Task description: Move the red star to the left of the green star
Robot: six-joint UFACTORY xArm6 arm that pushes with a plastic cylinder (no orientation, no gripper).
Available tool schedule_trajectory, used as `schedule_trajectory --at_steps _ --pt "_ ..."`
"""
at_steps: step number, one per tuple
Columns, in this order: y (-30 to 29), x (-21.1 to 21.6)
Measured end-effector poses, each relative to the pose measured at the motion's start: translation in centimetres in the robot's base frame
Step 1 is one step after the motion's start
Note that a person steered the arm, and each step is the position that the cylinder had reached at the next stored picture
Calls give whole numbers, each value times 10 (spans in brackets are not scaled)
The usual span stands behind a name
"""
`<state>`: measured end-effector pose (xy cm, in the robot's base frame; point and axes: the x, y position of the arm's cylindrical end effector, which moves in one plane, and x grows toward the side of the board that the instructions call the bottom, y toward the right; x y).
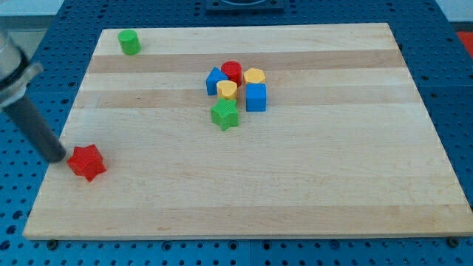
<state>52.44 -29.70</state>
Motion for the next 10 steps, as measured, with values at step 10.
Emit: schedule_trajectory --at_steps 10 --pt "104 17"
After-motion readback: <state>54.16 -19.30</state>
